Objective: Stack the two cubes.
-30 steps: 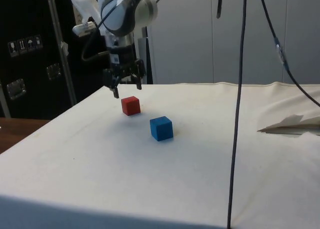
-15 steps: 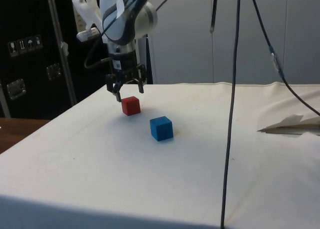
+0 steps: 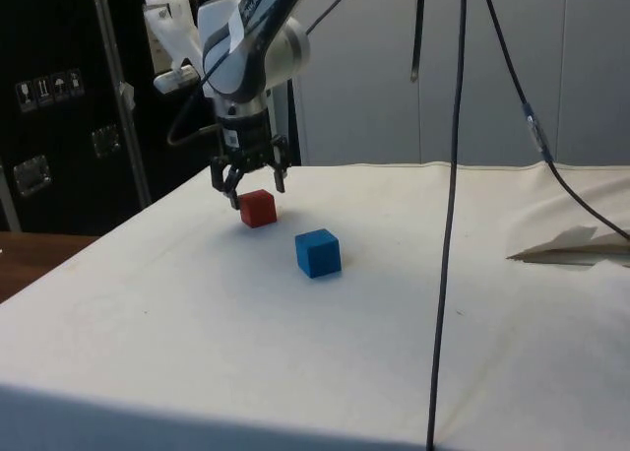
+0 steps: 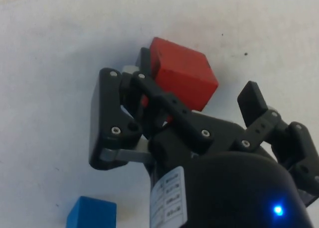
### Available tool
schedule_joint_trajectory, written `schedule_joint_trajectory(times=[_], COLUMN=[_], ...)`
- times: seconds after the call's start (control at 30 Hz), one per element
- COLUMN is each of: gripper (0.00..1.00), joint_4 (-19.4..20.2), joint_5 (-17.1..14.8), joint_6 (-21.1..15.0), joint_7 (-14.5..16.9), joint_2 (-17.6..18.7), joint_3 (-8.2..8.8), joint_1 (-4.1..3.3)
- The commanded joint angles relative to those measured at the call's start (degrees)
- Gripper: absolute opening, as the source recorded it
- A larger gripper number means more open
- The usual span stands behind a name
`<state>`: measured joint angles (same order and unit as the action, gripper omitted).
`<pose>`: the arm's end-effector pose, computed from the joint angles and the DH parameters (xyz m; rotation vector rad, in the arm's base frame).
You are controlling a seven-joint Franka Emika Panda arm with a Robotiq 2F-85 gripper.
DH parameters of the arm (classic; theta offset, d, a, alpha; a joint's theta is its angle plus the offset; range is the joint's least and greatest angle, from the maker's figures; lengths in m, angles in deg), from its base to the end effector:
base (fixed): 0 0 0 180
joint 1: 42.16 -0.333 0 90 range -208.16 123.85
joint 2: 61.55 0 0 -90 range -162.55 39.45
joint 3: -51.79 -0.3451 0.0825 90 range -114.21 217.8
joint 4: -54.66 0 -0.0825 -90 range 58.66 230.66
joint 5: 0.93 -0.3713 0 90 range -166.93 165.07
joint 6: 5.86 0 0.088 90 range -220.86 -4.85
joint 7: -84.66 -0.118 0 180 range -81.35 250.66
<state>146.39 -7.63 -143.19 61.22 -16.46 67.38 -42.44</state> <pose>0.6915 -0.1567 0.2021 2.8604 -1.0129 0.0722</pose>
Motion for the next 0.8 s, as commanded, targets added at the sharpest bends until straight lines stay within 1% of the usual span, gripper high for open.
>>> schedule_joint_trajectory(times=[0.0,0.03,0.07,0.27,0.3,0.37,0.57,0.6,0.63,0.77], gripper=[1.0,1.0,1.0,1.0,1.0,1.0,1.0,1.0,1.0,1.0], joint_4=[0.0,0.0,0.0,-0.11,0.0,-0.11,-0.06,0.0,-0.06,-0.23], joint_5=[-0.4,0.0,-0.46,-0.46,0.0,-0.57,-1.66,-1.09,-1.78,-2.58], joint_6=[-0.11,0.0,-0.11,-0.06,0.06,-0.06,-0.11,0.06,-0.11,-0.29], joint_7=[-0.4,0.0,-0.69,-2.41,-2.23,-2.69,-2.81,-2.98,-2.75,-2.18], joint_2=[0.11,0.0,0.17,0.46,0.29,0.46,0.52,0.46,0.52,0.52], joint_3=[-0.17,0.0,-0.23,-0.34,-0.11,-0.46,-0.74,-0.29,-0.86,-1.15], joint_1=[0.06,0.0,0.06,0.11,-0.06,0.17,0.23,-0.06,0.29,0.4])
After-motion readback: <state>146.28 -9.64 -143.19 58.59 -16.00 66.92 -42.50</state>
